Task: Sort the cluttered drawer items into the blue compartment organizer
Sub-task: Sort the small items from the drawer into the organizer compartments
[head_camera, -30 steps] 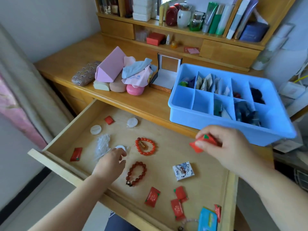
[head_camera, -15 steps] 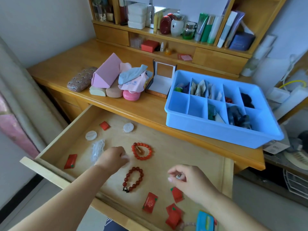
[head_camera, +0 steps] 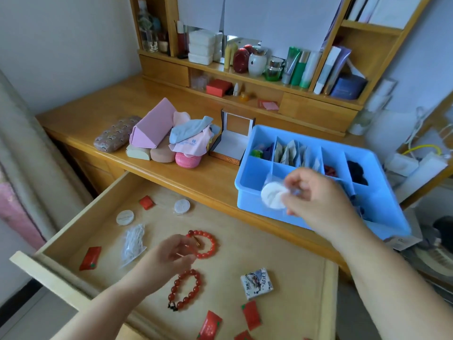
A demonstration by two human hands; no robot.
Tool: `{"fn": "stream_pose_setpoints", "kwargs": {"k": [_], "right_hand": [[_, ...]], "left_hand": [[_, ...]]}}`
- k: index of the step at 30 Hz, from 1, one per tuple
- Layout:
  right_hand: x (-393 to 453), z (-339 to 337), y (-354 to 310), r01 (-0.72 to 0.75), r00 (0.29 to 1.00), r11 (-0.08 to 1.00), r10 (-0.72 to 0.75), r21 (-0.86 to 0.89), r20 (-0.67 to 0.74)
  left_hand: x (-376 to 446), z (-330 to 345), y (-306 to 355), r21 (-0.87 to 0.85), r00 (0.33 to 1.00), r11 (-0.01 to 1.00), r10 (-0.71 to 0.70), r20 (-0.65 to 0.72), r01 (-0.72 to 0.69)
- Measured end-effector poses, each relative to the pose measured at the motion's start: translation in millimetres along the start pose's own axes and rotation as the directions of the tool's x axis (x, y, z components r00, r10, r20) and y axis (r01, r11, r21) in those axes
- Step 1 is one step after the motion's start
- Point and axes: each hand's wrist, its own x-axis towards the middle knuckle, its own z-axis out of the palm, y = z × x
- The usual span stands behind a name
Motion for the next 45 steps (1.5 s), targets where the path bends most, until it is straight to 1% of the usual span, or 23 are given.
{"fn": "stream_pose_setpoints", "kwargs": {"k": [1, 2, 3, 4, 6, 8, 11, 13, 14, 17, 19, 20, 23, 28, 29, 32, 37, 39, 41, 42, 43, 44, 45], "right_hand": [[15.5, -14.7, -0.3, -0.018, 0.993, 0.999, 0.021, 0.028, -0.118], [31.6, -26.3, 0.6, -0.037, 0.982, 0.999, 0.038, 0.012, -0.187], [46.8, -33.6, 3.2, -0.065, 0.980, 0.995, 0.050, -0.072, -0.194], [59.6, -36.1, 7.1, -0.099, 0.988, 0.972, 0.070, -0.214, -0.139], [77.9, -27.1, 14.8, -0.123, 0.983, 0.848, 0.174, -0.516, 0.052], [87.3, -10.8, 17.7, -0.067, 0.938, 0.723, 0.280, -0.687, 0.202], [95.0, 4.3, 17.0, 0.088, 0.895, 0.546, 0.324, -0.833, 0.307], [98.8, 7.5, 15.3, 0.205, 0.840, 0.441, 0.379, -0.874, 0.388], [101.1, 7.2, 13.7, 0.251, 0.797, 0.423, 0.420, -0.871, 0.434], [110.7, 1.2, 4.9, 0.342, 0.636, 0.470, 0.522, -0.814, 0.568], [115.1, 0.1, -1.3, 0.402, 0.573, 0.472, 0.539, -0.784, 0.618], [115.0, 2.5, -1.7, 0.421, 0.564, 0.456, 0.545, -0.784, 0.620], [107.0, 13.4, 10.2, 0.361, 0.609, 0.449, 0.550, -0.817, 0.572], [99.8, 12.4, 29.2, 0.230, 0.790, 0.529, 0.388, -0.817, 0.474], [99.5, 11.3, 30.9, 0.227, 0.803, 0.524, 0.376, -0.821, 0.462], [98.2, 9.5, 32.1, 0.230, 0.793, 0.496, 0.404, -0.837, 0.457], [93.9, 3.7, 30.8, 0.237, 0.796, 0.522, 0.379, -0.819, 0.471], [91.0, 1.6, 32.9, 0.203, 0.817, 0.569, 0.350, -0.797, 0.458], [87.5, -3.5, 36.5, 0.090, 0.880, 0.725, 0.263, -0.683, 0.395], [82.9, -6.3, 37.6, 0.035, 0.927, 0.813, 0.191, -0.581, 0.323], [75.3, -8.6, 37.3, 0.030, 0.973, 0.881, 0.083, -0.471, 0.216], [65.1, -9.8, 34.5, 0.083, 0.995, 0.918, -0.055, -0.388, 0.083], [52.6, -9.4, 29.7, 0.169, 0.980, 0.924, -0.194, -0.344, -0.040]], "left_hand": [[4.7, -8.7, -11.0, 0.278, 0.999, 0.959, -0.036, -0.040, 0.046], [9.1, -16.4, -23.4, 0.503, 0.995, 0.859, -0.078, -0.056, 0.096], [12.3, -22.8, -36.9, 0.644, 0.989, 0.751, -0.130, -0.073, 0.146], [14.1, -27.3, -50.4, 0.714, 0.980, 0.673, -0.173, -0.102, 0.193], [14.7, -30.5, -71.6, 0.767, 0.963, 0.583, -0.198, -0.183, 0.266], [16.3, -29.6, -86.7, 0.801, 0.951, 0.514, -0.178, -0.251, 0.307], [19.6, -29.7, -91.8, 0.813, 0.946, 0.485, -0.133, -0.295, 0.321], [20.6, -29.8, -91.1, 0.818, 0.951, 0.486, -0.143, -0.274, 0.309], [21.7, -30.1, -92.9, 0.827, 0.953, 0.473, -0.164, -0.255, 0.303], [23.7, -30.6, -93.6, 0.831, 0.948, 0.457, -0.172, -0.267, 0.317], [24.1, -30.4, -94.0, 0.829, 0.946, 0.456, -0.175, -0.273, 0.323], [24.6, -30.9, -94.3, 0.827, 0.945, 0.458, -0.175, -0.276, 0.327], [24.9, -31.0, -93.8, 0.824, 0.944, 0.460, -0.166, -0.286, 0.331], [23.6, -26.3, -90.7, 0.848, 0.933, 0.389, -0.170, -0.319, 0.360], [22.9, -25.5, -89.2, 0.847, 0.926, 0.375, -0.180, -0.332, 0.377], [22.3, -26.6, -87.7, 0.822, 0.906, 0.384, -0.218, -0.363, 0.421], [22.0, -30.8, -84.9, 0.793, 0.904, 0.434, -0.223, -0.365, 0.427], [18.4, -29.9, -80.3, 0.812, 0.903, 0.401, -0.253, -0.347, 0.425], [15.1, -27.4, -75.9, 0.849, 0.904, 0.340, -0.293, -0.312, 0.404], [13.4, -25.6, -73.5, 0.865, 0.903, 0.316, -0.315, -0.293, 0.391], [10.7, -23.5, -69.6, 0.871, 0.902, 0.313, -0.335, -0.272, 0.379], [8.8, -22.2, -65.6, 0.869, 0.907, 0.337, -0.342, -0.246, 0.363], [6.2, -21.5, -60.5, 0.858, 0.919, 0.382, -0.327, -0.220, 0.342]]}}
